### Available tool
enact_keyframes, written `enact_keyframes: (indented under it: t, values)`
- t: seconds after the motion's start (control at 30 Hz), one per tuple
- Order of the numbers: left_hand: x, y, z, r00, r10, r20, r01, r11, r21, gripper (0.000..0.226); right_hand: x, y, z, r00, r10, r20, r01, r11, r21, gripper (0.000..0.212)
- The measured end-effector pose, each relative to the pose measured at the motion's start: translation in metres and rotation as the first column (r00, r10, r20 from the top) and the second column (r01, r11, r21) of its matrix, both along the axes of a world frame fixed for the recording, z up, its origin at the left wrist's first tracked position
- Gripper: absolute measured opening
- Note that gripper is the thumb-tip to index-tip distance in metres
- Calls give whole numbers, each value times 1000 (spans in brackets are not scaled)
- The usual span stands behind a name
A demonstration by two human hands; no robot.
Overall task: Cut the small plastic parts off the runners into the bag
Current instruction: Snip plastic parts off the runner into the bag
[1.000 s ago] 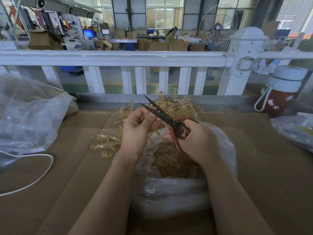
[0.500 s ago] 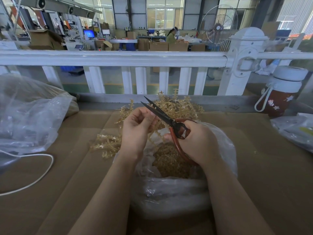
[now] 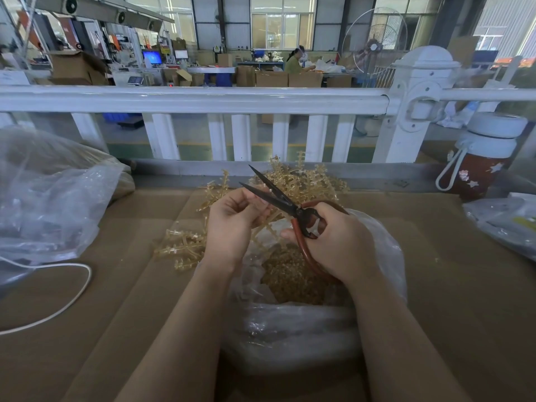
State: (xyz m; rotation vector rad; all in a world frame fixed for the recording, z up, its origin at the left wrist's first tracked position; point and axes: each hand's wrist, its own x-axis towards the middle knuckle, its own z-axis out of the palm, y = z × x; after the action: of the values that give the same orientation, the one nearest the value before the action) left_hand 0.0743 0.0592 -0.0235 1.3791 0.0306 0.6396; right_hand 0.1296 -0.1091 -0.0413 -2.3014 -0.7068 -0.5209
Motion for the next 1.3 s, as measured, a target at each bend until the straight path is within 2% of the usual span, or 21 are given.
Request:
enact_keyframes:
  t: [0.43,0.67,0.83,1.0,1.3]
  values:
    - [0,2,0,999,-54,-7,54,998,-32,21,3,3,-2,999,21,-41,-18,998,64,55]
    - [0,2,-1,998,-52,22,52,999,6,20,2,3,0,999,4,-40,-2,998,68,53]
    - [1,2,-2,999,-48,25,48,999,9,20,4,3,0,998,15,-55,-11,997,71,67]
    - [1,1,-1,999,-45,20,45,999,5,17,4,2,-3,999,12,-44,-11,1000,26,52]
    - [1,-5,-1,998,-61,18,60,996,66,12,5,2,-3,1000,5,-22,-4,999,40,52]
